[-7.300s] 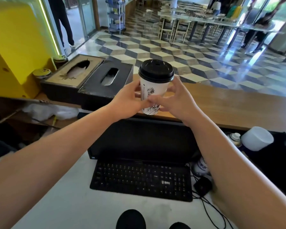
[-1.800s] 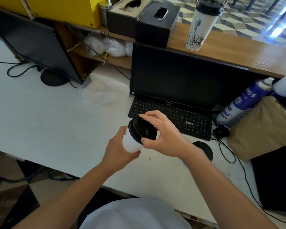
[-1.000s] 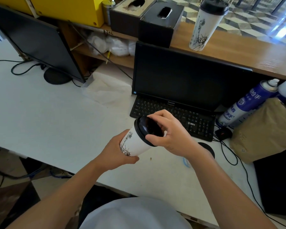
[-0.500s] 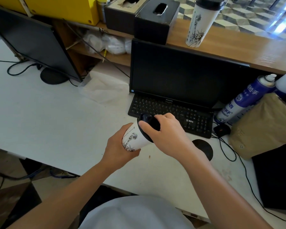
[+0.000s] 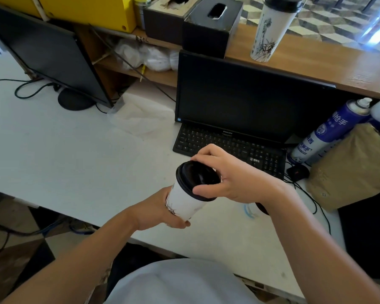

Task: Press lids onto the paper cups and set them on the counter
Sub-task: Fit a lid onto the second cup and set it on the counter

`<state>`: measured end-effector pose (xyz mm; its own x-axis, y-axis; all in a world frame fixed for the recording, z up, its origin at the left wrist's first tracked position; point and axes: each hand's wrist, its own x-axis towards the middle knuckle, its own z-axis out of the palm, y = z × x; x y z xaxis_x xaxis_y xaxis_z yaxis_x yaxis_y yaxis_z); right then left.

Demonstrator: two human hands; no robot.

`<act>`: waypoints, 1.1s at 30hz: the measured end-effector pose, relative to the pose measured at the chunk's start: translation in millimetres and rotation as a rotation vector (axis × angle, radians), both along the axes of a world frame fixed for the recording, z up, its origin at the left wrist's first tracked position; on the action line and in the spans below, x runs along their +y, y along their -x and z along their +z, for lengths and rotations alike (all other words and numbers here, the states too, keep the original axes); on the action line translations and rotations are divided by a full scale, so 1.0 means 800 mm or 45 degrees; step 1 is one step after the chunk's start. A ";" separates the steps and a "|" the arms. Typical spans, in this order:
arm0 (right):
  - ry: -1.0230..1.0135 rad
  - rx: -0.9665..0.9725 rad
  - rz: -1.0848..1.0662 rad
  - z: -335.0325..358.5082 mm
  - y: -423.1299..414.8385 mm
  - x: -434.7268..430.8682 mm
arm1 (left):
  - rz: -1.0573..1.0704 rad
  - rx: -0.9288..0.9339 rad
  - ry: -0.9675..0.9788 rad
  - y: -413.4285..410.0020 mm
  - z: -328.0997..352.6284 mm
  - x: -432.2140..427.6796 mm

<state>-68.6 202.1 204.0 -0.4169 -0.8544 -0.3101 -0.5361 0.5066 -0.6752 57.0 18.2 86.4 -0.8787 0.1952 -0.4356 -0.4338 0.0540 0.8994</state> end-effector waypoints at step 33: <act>0.338 -0.309 -0.396 -0.048 -0.005 -0.002 | 0.105 0.051 -0.054 0.006 -0.010 -0.004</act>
<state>-64.8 200.6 165.8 -0.6078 -0.7636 -0.2182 -0.1969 0.4111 -0.8901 51.8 15.4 78.3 -0.9091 0.1392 -0.3925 -0.3988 -0.0189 0.9169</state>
